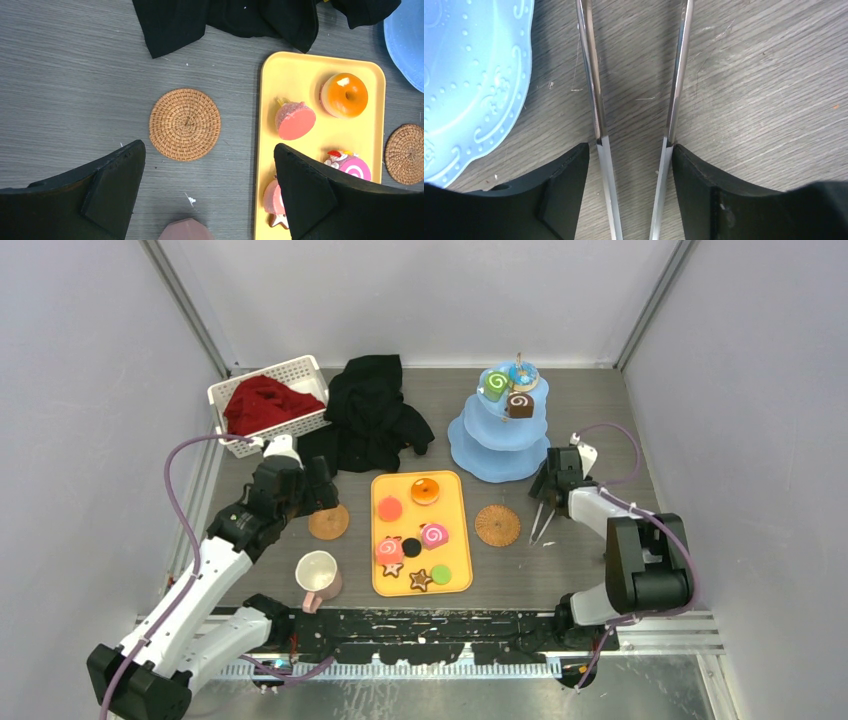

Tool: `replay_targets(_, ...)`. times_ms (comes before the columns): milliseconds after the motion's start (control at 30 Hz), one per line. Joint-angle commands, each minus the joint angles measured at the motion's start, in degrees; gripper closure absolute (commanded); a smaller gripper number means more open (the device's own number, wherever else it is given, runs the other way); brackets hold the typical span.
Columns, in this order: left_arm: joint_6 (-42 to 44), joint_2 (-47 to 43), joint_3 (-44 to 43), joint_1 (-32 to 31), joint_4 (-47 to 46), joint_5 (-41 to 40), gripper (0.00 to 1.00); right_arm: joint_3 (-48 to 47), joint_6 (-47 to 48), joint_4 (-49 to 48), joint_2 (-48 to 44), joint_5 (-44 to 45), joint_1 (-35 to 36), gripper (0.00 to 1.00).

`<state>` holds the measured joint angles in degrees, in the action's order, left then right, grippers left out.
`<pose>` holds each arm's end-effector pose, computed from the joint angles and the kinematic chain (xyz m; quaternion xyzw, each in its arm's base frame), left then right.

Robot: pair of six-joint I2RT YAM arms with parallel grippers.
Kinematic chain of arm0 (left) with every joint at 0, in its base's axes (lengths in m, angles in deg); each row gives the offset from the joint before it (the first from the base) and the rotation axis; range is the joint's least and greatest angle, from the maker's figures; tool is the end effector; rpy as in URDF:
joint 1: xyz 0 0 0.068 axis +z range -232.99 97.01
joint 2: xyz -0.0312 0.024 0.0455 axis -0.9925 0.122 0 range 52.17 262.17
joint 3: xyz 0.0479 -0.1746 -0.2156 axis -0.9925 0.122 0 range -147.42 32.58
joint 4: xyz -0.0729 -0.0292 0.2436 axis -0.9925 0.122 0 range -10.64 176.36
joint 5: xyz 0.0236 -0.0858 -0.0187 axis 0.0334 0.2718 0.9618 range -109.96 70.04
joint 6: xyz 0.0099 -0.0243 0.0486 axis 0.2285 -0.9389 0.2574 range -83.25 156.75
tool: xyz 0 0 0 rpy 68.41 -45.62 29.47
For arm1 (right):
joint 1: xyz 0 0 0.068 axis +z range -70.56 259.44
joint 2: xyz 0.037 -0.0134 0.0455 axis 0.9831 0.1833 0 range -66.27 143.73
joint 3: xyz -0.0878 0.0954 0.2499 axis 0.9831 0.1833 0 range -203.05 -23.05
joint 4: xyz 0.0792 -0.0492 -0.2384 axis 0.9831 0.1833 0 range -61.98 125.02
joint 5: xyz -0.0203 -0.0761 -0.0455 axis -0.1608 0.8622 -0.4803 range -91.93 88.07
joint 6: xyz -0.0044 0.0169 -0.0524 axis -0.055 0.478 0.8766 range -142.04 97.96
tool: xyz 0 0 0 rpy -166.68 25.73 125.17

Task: Serve the afternoon tea
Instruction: Pick up the clamp from the center of the board.

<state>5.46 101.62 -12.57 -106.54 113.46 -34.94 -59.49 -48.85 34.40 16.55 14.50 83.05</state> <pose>0.1615 -0.0598 0.2944 -0.1169 0.8868 -0.0945 0.4371 0.2611 0.0059 0.1650 0.2332 0.9096 -0.0477 0.3405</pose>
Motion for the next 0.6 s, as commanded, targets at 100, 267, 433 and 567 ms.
replay_targets(100,-0.3,-1.5,0.0,0.3,-1.2,-0.5,0.01,-3.2,-1.1,2.4,1.5,0.5,-0.2,0.53)
replay_targets(267,-0.4,-1.4,0.0,0.2,-1.5,-0.2,0.00,-4.2,-0.6,5.6,-3.1,-0.3,-0.2,0.79)
replay_targets(433,-0.4,-0.9,0.0,0.2,-1.9,0.4,0.00,-6.0,-0.4,12.9,-10.7,0.4,-0.2,0.94)
replay_targets(567,-0.5,-0.6,-0.2,0.3,-2.1,0.8,0.01,-9.0,-0.1,20.8,-19.5,2.4,-0.2,0.97)
